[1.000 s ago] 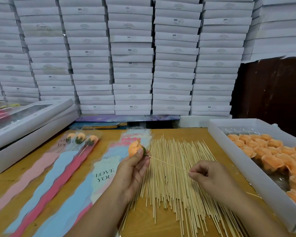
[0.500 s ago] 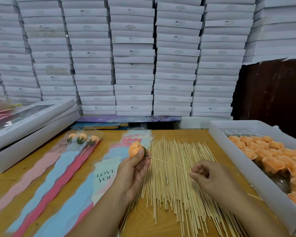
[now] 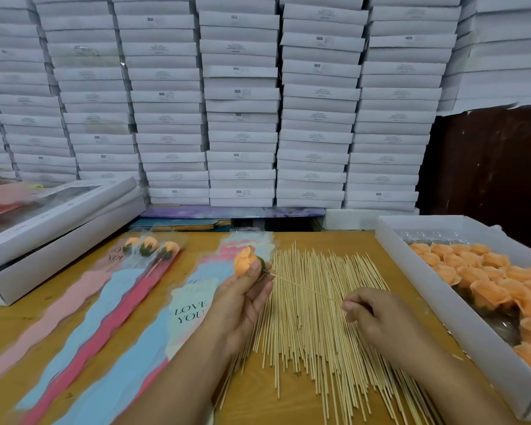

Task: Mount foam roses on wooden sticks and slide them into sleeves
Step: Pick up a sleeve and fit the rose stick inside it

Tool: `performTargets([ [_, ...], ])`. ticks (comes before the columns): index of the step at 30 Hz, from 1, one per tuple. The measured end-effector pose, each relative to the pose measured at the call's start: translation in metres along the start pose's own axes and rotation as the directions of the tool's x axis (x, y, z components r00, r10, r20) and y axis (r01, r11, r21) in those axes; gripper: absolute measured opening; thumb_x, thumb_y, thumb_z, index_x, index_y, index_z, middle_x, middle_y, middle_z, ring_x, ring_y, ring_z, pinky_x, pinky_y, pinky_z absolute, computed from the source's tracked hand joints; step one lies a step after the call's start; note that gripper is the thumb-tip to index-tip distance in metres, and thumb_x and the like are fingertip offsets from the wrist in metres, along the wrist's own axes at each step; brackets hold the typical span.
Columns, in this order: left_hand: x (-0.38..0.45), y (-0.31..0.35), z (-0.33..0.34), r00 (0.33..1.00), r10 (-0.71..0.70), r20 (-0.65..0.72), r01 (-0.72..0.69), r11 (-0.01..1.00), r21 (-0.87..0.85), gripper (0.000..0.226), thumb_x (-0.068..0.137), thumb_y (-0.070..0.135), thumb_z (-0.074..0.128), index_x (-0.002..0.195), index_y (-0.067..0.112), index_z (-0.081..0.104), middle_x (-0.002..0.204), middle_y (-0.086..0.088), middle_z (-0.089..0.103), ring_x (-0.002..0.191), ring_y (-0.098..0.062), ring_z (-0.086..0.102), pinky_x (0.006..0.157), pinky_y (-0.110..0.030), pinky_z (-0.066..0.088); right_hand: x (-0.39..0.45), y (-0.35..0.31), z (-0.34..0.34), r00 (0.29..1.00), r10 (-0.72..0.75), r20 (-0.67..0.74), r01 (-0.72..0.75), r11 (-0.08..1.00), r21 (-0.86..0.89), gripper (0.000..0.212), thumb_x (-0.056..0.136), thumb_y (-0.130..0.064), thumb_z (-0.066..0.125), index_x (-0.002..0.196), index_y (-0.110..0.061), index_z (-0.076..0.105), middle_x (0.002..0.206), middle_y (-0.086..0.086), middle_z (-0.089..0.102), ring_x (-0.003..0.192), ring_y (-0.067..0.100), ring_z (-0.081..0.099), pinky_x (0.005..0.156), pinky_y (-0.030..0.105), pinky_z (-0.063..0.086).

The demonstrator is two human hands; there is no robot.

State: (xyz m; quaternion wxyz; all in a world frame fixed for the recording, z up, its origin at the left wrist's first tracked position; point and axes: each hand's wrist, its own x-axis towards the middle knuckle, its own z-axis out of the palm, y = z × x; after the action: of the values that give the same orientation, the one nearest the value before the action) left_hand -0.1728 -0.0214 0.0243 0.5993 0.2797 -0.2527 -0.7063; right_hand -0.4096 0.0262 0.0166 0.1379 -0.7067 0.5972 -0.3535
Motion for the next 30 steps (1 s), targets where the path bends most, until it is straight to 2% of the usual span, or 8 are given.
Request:
performTargets([
  [6,-0.002,0.019,0.017,0.999,-0.041,-0.017,0.044,0.880,0.472,0.072,0.074,0.025,0.083,0.135,0.001,0.052,0.122,-0.015,0.069,0.104,-0.021,0.072,0.083,-0.027,0.060,0.003,0.003,-0.010,0.989,0.039,-0.144,-0.024,0.994,0.104,0.027,0.094,-0.020,0.064,0.070,-0.031,0.067,0.071,-0.018,0.068,0.065,0.001,0.060,0.058,0.026,0.043],
  [9,0.003,0.029,0.025,0.995,0.078,-0.069,-0.020,0.792,0.610,0.039,0.093,0.015,0.070,0.129,0.009,0.058,0.111,-0.010,0.072,0.083,-0.015,0.075,0.068,-0.024,0.061,0.003,0.003,-0.011,0.979,0.059,-0.195,-0.034,0.991,0.132,0.027,0.094,-0.017,0.064,0.069,-0.029,0.066,0.066,-0.025,0.065,0.061,-0.004,0.058,0.056,0.025,0.038],
  [17,0.024,0.101,0.001,0.891,0.117,-0.439,-0.164,0.984,-0.070,0.019,0.096,0.001,0.040,0.086,0.006,0.055,0.075,-0.004,0.061,0.051,-0.009,0.053,0.039,-0.016,0.043,0.003,0.000,-0.012,0.976,0.070,-0.208,-0.039,0.988,0.147,0.024,0.095,-0.018,0.063,0.074,-0.027,0.068,0.064,-0.012,0.063,0.056,-0.001,0.056,0.055,0.024,0.038],
  [19,0.031,0.103,-0.018,0.788,0.208,-0.579,-0.073,0.966,0.248,0.014,0.091,0.000,0.042,0.091,0.005,0.056,0.077,-0.007,0.056,0.055,-0.013,0.047,0.040,-0.020,0.039,0.003,-0.001,-0.012,0.975,0.066,-0.210,-0.034,0.988,0.153,0.023,0.095,-0.018,0.063,0.073,-0.027,0.068,0.061,-0.013,0.063,0.055,0.001,0.056,0.055,0.025,0.039],
  [22,0.038,0.095,-0.053,0.774,0.519,-0.362,0.262,0.259,0.930,0.012,0.091,0.013,0.059,0.101,0.006,0.057,0.083,-0.008,0.058,0.067,-0.020,0.050,0.057,-0.029,0.043,0.002,-0.001,-0.012,0.970,0.063,-0.234,-0.019,0.982,0.186,0.024,0.094,-0.016,0.065,0.072,-0.026,0.068,0.065,-0.008,0.067,0.056,0.011,0.057,0.056,0.029,0.044],
  [24,0.037,0.093,-0.072,0.866,0.417,-0.275,0.402,-0.256,0.879,0.036,0.089,0.041,0.070,0.098,0.010,0.055,0.090,-0.003,0.059,0.082,-0.021,0.055,0.071,-0.032,0.046,0.002,-0.002,-0.012,0.969,0.057,-0.241,-0.010,0.982,0.190,0.023,0.093,-0.016,0.065,0.073,-0.025,0.068,0.069,-0.007,0.068,0.060,0.014,0.058,0.058,0.029,0.045],
  [26,0.035,0.094,-0.085,0.889,0.335,-0.311,0.434,-0.406,0.804,0.056,0.082,0.062,0.070,0.103,0.012,0.058,0.091,0.001,0.059,0.087,-0.018,0.056,0.077,-0.029,0.047,0.002,-0.002,-0.012,0.969,0.051,-0.241,-0.004,0.982,0.191,0.023,0.093,-0.016,0.065,0.072,-0.026,0.068,0.068,-0.006,0.068,0.060,0.012,0.058,0.058,0.029,0.044],
  [30,0.036,0.096,-0.096,0.891,0.339,-0.303,0.417,-0.343,0.842,0.059,0.077,0.058,0.078,0.105,0.011,0.057,0.082,0.002,0.056,0.079,-0.015,0.054,0.074,-0.027,0.047,0.000,-0.003,-0.013,0.970,0.057,-0.238,-0.006,0.977,0.212,0.023,0.094,-0.017,0.065,0.073,-0.027,0.068,0.068,-0.005,0.068,0.059,0.006,0.057,0.058,0.026,0.042],
])
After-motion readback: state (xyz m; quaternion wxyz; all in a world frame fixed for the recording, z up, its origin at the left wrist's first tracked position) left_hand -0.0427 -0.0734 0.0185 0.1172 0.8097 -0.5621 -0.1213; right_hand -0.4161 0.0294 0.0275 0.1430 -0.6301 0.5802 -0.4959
